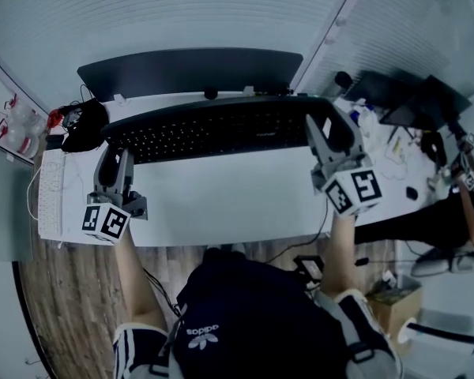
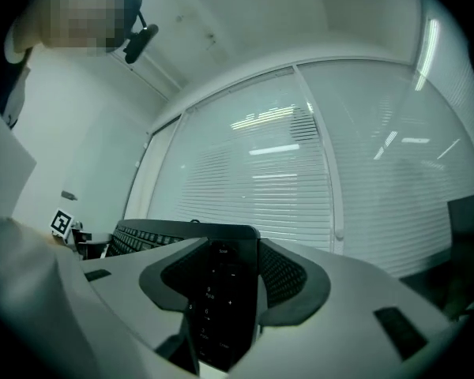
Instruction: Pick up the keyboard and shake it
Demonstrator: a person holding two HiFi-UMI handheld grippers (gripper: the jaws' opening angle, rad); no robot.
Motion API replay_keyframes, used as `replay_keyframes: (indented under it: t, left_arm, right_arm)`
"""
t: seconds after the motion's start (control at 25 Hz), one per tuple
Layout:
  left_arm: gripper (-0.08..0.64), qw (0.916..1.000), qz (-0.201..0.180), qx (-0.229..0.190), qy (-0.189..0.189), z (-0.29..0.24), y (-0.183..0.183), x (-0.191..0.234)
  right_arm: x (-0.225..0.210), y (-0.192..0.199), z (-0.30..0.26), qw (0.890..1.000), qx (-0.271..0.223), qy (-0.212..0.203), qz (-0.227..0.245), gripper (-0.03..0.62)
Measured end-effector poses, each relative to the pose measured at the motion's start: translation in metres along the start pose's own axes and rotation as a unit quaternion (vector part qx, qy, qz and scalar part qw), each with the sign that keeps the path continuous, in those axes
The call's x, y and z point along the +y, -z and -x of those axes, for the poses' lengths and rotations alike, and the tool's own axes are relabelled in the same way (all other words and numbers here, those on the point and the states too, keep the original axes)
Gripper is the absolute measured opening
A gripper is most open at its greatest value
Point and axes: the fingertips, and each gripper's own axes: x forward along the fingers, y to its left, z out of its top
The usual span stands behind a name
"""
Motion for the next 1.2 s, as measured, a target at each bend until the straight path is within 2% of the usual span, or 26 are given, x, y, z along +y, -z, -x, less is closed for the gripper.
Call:
replay_keyframes:
  t: [0.12,0.24,0.32,0.4,0.56,0.76,0.92,1.2]
  left_arm:
    - [0.209,1.0000,0.000,-0.003,-0.002,0.002,-0.005,-0.002]
    - [0.209,0.9999,-0.012,-0.004,-0.004,-0.003,-0.011,0.001]
    - [0.209,0.9998,-0.016,0.004,-0.005,0.000,-0.008,-0.001]
    - [0.209,0.9998,-0.019,-0.005,-0.001,0.002,-0.016,-0.004]
    - [0.209,0.9967,-0.079,-0.008,0.014,-0.009,-0.043,-0.019]
    - [0.209,0.9895,-0.142,-0.014,0.021,-0.014,-0.077,-0.033]
    - [0.209,0.9830,-0.180,-0.019,0.027,-0.017,-0.100,-0.041]
    - [0.209,0.9732,-0.226,-0.027,0.035,-0.023,-0.130,-0.057]
  right_arm:
    - [0.009,0.003,0.024,1.000,-0.006,0.012,-0.013,0.184]
    - [0.002,0.023,0.012,0.999,0.004,0.010,-0.037,0.184]
    - [0.005,0.024,0.016,0.999,0.007,0.013,-0.040,0.184]
    - [0.006,0.026,0.024,0.999,0.001,0.012,-0.049,0.184]
    - [-0.006,0.050,0.029,0.994,-0.009,0.025,-0.109,0.184]
    - [-0.006,0.055,0.034,0.989,-0.041,0.025,-0.140,0.184]
    - [-0.003,0.056,0.035,0.985,-0.060,0.024,-0.158,0.184]
    - [0.003,0.063,0.036,0.980,-0.070,0.025,-0.184,0.184]
